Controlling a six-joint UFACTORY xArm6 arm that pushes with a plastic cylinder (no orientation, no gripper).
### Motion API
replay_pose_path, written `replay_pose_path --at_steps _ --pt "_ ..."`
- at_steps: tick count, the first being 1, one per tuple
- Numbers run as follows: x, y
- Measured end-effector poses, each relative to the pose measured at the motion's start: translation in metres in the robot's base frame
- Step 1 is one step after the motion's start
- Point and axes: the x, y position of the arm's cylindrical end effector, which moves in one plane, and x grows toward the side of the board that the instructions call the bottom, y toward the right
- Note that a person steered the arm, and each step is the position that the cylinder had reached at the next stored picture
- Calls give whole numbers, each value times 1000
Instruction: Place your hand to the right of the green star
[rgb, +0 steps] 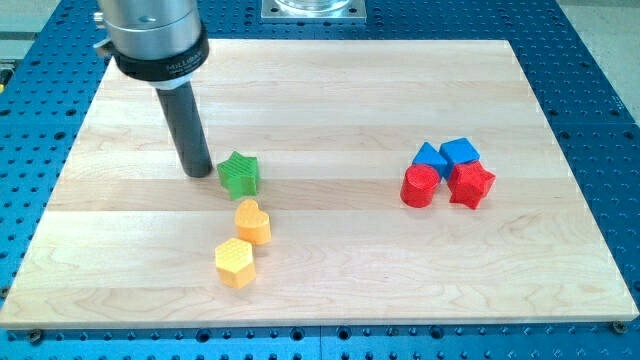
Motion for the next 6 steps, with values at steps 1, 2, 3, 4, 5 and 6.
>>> replay_pose_path --at_steps 1,2,3,4,5,6 --pt "3 38" --pt "2 54" --pt "-21 87" --pt "-47 153" --pt "28 165" --pt "47 166"
